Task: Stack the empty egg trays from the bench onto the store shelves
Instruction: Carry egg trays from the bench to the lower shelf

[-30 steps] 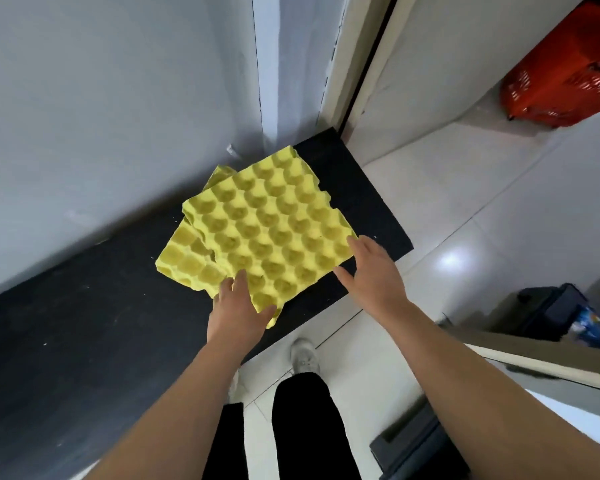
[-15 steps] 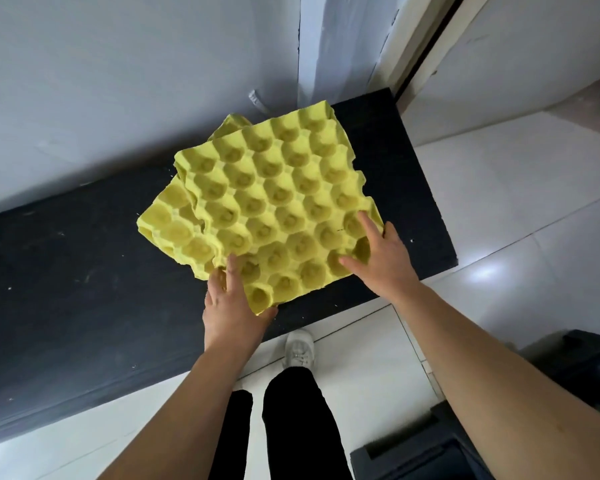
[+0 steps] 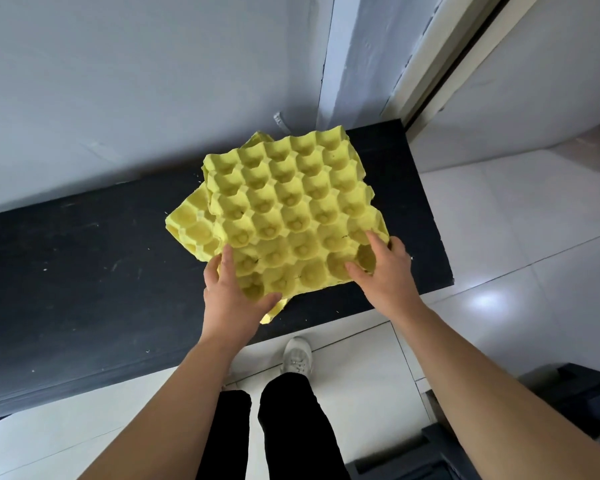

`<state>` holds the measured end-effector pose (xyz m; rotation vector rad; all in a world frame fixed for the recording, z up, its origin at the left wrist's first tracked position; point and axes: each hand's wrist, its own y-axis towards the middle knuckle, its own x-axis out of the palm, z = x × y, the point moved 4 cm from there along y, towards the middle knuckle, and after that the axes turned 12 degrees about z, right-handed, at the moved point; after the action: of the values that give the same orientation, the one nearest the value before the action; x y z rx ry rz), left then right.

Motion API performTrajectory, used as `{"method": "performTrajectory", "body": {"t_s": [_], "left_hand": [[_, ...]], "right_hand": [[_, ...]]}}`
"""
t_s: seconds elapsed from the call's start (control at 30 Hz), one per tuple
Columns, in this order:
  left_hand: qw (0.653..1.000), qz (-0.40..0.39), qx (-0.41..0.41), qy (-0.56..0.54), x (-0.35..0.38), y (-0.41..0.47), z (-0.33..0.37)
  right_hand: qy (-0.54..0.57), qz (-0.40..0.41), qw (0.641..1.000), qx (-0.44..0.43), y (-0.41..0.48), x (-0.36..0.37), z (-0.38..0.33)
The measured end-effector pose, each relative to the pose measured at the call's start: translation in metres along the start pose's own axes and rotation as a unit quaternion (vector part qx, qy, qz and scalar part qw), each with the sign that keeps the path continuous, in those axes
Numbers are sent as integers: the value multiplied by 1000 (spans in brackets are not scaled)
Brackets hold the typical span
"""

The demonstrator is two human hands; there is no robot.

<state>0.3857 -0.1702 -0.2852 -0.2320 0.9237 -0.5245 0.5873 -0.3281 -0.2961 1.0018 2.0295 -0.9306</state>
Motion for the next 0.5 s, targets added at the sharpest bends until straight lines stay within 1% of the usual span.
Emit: {"method": "performTrajectory", "body": {"t_s": [0.1,0.23,0.37,0.5], "left_hand": [[1000,21,8,-18,-27,-8,11],[995,67,8,-66,-75,-21,21],[991,100,9,-89,-136,-39,28],[983,153,26,-99,-204,-62,28]], "right_hand": [[16,13,1000,-18,-7,-20,-25],[31,31,997,-65,-20,-49,-69],[32,31,994,-104,-41,-73,-121],[32,21,990,-137,-74,-89,-177]]}}
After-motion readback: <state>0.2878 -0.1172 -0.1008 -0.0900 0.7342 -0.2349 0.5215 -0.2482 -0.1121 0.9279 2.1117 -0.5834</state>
